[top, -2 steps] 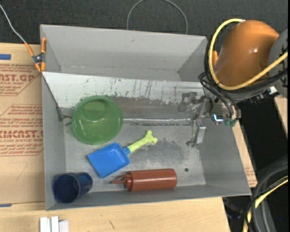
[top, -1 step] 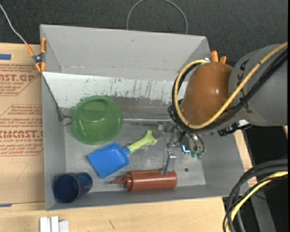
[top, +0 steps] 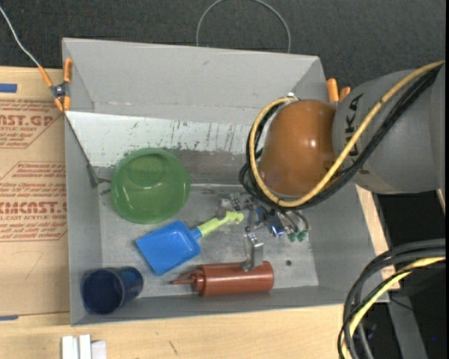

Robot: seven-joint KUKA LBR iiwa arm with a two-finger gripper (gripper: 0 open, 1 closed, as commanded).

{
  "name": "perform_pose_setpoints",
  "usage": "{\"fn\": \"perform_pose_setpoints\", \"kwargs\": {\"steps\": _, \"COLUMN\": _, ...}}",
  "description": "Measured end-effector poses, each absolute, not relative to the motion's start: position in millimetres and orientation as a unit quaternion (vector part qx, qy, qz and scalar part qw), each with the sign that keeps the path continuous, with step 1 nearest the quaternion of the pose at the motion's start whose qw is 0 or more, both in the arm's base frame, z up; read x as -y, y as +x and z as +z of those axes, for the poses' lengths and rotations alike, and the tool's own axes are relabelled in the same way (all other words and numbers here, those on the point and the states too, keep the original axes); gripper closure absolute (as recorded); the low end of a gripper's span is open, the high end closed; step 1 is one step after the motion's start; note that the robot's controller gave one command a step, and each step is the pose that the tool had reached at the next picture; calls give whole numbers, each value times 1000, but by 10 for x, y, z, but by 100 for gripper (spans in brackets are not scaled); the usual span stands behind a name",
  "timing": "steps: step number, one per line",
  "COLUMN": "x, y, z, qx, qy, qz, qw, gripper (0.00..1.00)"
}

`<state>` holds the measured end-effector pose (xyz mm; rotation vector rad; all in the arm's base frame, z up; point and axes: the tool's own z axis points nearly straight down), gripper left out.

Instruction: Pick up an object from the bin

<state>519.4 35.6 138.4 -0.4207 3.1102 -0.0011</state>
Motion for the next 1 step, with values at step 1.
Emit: {"fn": "perform_pose_setpoints", "kwargs": {"steps": 1, "x": -422, "y": 5593, "z": 851, "qx": -974, "qy": -225, "qz": 0, "qw": 5, "gripper": 0}}
